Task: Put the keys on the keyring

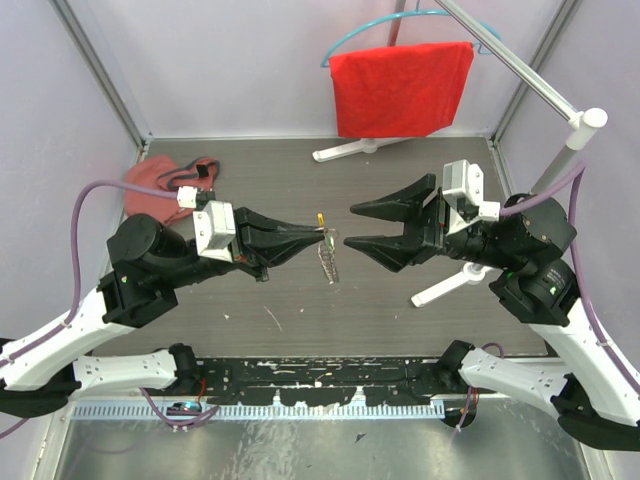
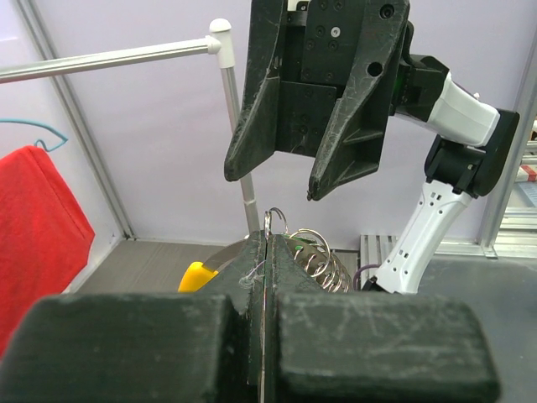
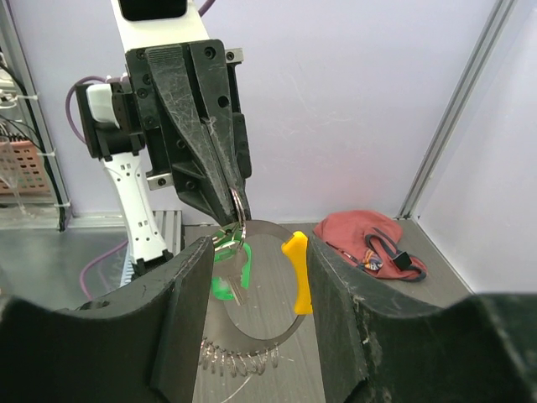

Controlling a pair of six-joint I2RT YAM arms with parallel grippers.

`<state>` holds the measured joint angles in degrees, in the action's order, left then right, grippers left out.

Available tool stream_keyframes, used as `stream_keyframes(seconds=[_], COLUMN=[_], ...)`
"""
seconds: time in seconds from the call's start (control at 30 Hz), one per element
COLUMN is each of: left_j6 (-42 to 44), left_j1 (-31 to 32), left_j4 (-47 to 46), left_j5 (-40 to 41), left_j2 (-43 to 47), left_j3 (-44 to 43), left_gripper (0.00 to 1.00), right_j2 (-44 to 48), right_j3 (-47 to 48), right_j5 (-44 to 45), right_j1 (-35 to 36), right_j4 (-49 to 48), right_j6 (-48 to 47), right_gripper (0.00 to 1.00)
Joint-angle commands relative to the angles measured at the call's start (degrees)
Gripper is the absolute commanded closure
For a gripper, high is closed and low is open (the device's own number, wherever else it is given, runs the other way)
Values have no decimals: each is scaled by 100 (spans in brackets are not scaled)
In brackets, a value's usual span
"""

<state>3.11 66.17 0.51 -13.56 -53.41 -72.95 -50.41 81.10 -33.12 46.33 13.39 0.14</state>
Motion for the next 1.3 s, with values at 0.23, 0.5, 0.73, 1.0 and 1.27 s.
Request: stream_keyframes(seconds=[0.23, 0.5, 0.73, 1.0, 1.27], left_j6=[-74, -48, -39, -39, -88], left_j1=[19, 19, 19, 18, 19], left_j4=[-148, -100, -37, -18, 10], left_j5=[-90, 2, 105, 6, -210], left_j2=[86, 84, 98, 38, 24], left_j3=[-64, -63, -49, -117, -185], left_gripper=[100, 100, 100, 100, 100], right_j2=[160, 317, 577, 595, 508], right_j3=[-80, -284, -599, -618, -563], right_j5=[-6, 155, 298, 217, -306], right_j1=[-10, -8, -9, -8, -10], right_j4=[-144, -32, 82, 58, -580], right_j6=[-251, -194, -164, -273, -471], right_gripper=[46, 46, 46, 46, 47])
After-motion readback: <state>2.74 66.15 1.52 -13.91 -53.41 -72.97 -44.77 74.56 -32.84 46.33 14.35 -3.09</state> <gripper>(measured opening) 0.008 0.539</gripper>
